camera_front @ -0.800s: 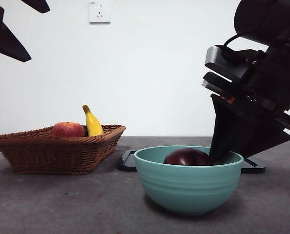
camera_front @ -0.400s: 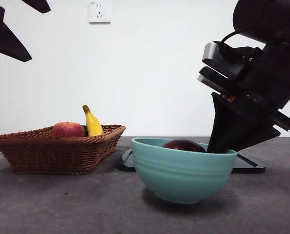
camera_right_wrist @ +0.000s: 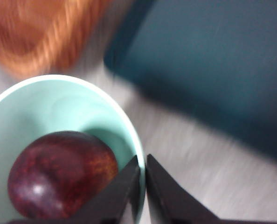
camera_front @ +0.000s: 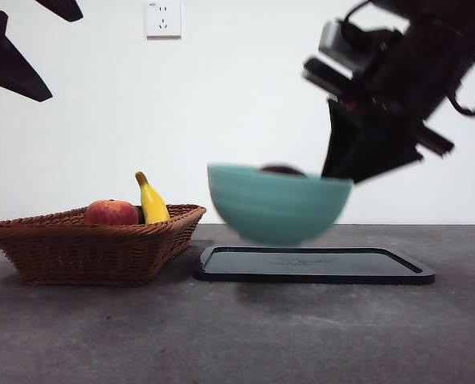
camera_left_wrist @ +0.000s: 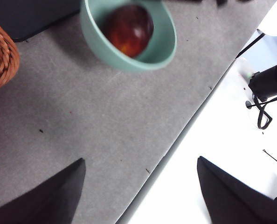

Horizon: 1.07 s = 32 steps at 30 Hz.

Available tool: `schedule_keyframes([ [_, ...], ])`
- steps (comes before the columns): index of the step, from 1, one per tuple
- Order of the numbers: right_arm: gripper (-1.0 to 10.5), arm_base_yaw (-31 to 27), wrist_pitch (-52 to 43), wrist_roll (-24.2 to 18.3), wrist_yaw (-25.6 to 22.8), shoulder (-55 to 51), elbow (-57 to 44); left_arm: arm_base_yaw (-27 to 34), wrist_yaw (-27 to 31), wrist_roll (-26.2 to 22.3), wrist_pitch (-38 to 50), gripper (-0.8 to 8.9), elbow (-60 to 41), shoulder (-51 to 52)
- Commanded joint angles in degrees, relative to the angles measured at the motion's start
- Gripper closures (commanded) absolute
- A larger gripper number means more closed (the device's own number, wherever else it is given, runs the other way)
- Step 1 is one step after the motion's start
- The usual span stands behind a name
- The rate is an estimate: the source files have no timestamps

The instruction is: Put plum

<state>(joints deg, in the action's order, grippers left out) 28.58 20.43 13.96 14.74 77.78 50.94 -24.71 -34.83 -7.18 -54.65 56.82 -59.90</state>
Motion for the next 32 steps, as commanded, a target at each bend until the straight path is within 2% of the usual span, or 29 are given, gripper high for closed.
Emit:
schedule_keyframes([
  [1,9.4,-1.7,0.79,-0.39,-0.17,2.51,4.2,-0.22,-0.37,-0.92,0.33,4.4,0.63,-0.24],
  [8,9.4,-6.08,3.85,-3.82,-0.2,10.21,13.33,-0.22,-0.37,-0.92,0.31,4.4,0.63,-0.24],
  [16,9.4,-9.35,3.93,-5.05,-0.22,20.33,21.16,-0.22,-0.37,-0.92,0.31,4.4,0.63,-0.24],
  [32,9.4,-11.91,0.24,-5.46,-0.24,30.36,23.26,-0.22,-0.37,-0.92,0.35,4.4,0.63,-0.24],
])
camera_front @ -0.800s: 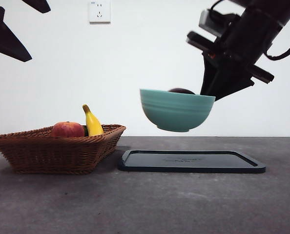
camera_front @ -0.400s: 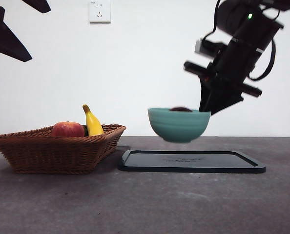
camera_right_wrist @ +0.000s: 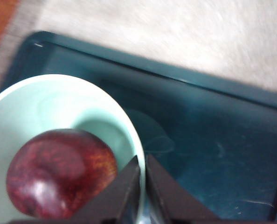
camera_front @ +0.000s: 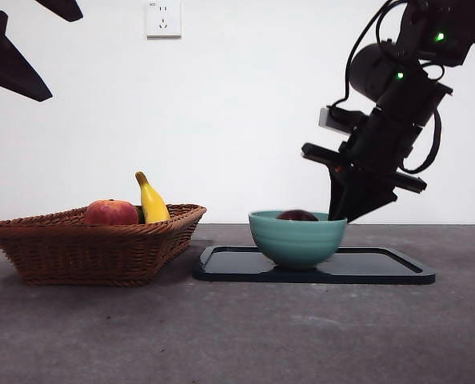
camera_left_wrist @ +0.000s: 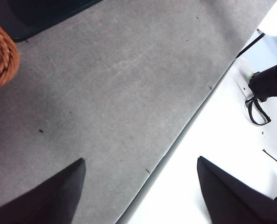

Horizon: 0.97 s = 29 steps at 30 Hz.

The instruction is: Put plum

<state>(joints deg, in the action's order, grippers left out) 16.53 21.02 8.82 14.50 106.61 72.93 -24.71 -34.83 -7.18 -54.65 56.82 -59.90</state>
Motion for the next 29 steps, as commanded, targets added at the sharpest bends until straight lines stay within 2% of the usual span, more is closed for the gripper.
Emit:
schedule_keyframes([
  [1,9.4,0.13,-0.28,-0.33,0.02,1.62,1.27,-0.22,-0.35,-0.92,0.31,4.4,0.63,-0.24],
  [9,9.3,0.2,0.68,-0.31,0.07,1.62,1.27,-0.22,-0.35,-0.94,0.39,4.4,0.63,-0.24],
  [13,7.8,0.2,0.72,-0.22,0.04,1.42,1.46,-0.22,-0.35,-0.94,0.48,4.4,0.63,-0.24],
  [15,7.4,0.2,0.83,-0.02,0.07,0.92,1.55,-0.22,-0.35,-0.94,0.48,4.4,0.63,-0.24],
  [22,7.4,0.2,1.4,-0.02,-0.02,-3.43,2.08,-0.22,-0.35,-1.01,0.5,4.4,0.63,-0.24],
  [29,7.4,0.15,6.25,-0.35,0.22,-12.87,2.08,-0.22,-0.35,-1.16,0.66,4.4,0.63,-0.24],
])
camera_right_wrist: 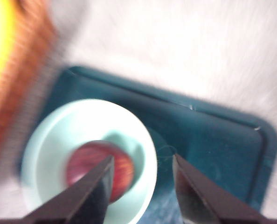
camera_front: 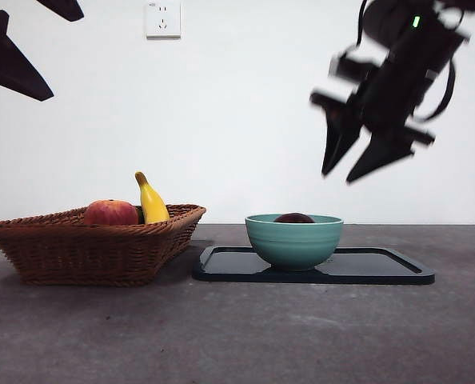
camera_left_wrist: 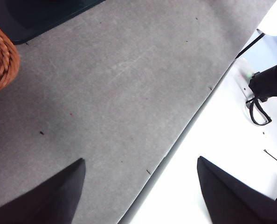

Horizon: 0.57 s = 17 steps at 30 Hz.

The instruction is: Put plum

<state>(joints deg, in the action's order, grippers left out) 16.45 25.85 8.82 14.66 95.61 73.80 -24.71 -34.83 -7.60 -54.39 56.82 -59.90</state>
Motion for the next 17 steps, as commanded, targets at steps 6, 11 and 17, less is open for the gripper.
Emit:
schedule_keyframes([
  [6,7.4,0.35,8.85,-1.75,2.01,-12.59,1.2,-0.22,-0.35,-0.72,0.39,4.4,0.63,-0.24],
  [11,7.4,0.96,16.26,-3.43,1.79,-21.92,1.05,-0.22,-0.35,-0.74,0.42,4.4,0.63,-0.24],
  [17,7.4,1.73,21.62,-3.74,1.88,-32.02,-1.68,-0.22,-0.35,-0.76,0.44,4.4,0.63,-0.24],
])
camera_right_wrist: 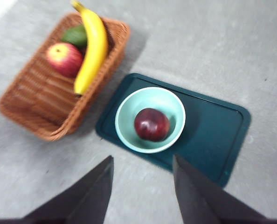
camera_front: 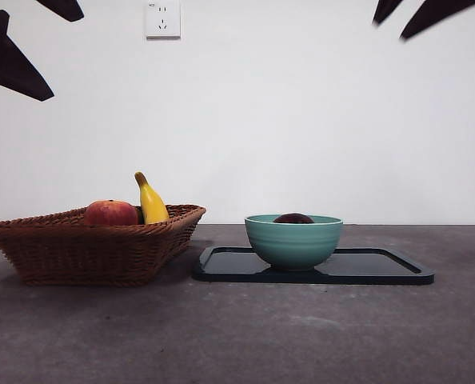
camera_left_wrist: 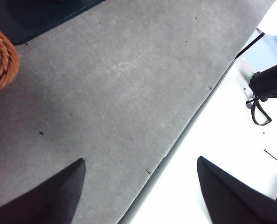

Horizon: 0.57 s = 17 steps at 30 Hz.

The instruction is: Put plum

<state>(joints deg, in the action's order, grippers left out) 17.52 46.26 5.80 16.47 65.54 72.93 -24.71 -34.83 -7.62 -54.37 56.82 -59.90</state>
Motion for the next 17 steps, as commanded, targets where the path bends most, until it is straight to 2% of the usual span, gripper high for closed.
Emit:
schedule_keyframes([
  [1,7.4,0.96,1.79,-0.74,0.04,-3.82,-1.86,-0.22,-0.35,-0.74,0.42,4.4,0.63,-0.24],
  [7,7.4,3.65,1.88,-0.68,0.24,-13.66,-10.69,-0.22,-0.35,-0.72,0.42,4.4,0.63,-0.24],
  [14,7.4,7.17,1.88,-0.42,5.77,-22.38,-20.94,-0.22,-0.35,-0.72,0.42,4.4,0.63,-0.24],
  [17,7.4,7.98,1.9,-0.22,6.71,-24.28,-23.67,-0.22,-0.35,-0.7,0.42,4.4,0.63,-0.24],
])
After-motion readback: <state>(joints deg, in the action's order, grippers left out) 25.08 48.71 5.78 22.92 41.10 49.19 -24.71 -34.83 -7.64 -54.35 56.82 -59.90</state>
